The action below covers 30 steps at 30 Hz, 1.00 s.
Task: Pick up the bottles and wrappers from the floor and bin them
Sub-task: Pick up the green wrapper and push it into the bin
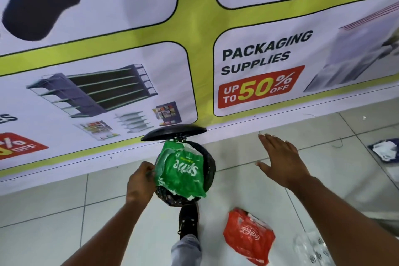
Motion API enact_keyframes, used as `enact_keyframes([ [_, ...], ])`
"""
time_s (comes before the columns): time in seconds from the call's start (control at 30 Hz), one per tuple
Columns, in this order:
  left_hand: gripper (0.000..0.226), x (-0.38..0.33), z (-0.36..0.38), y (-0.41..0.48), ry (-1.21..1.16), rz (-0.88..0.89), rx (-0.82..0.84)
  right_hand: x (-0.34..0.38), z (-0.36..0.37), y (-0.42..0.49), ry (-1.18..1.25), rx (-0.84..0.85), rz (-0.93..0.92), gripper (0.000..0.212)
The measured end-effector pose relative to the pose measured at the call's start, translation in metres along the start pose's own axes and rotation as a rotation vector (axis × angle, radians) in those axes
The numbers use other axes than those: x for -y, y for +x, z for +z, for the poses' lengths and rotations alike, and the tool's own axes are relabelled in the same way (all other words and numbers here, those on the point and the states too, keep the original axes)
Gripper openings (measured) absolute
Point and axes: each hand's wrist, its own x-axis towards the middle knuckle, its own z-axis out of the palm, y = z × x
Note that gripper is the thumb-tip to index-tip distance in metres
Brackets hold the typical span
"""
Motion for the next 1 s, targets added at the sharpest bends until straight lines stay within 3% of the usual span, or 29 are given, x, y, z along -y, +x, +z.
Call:
enact_keyframes([
  [0.23,0.016,0.008,0.017,0.002,-0.044,0.020,-0.025,0.003,0.019,-0.004,-0.005,0.045,0.013,0.083],
  [0.33,0.059,0.008,0.028,-0.001,0.112,0.072,0.009,-0.003,0.019,-0.009,0.000,0.047,0.035,0.083],
  [0.43,0.073,0.000,0.045,-0.012,0.393,0.303,0.015,-0.009,0.018,-0.013,-0.002,0.044,0.053,0.083],
  [0.57,0.069,-0.021,0.091,-0.036,0.479,0.565,0.196,-0.016,0.023,-0.016,0.007,0.025,0.052,0.083],
  [0.77,0.072,-0.026,0.201,-0.058,0.380,0.532,0.529,-0.047,0.071,-0.026,0.007,0.022,0.070,0.083],
  [1.0,0.080,0.034,0.355,-0.049,0.469,0.354,0.792,-0.085,0.231,-0.061,0.075,0.135,0.137,0.083],
])
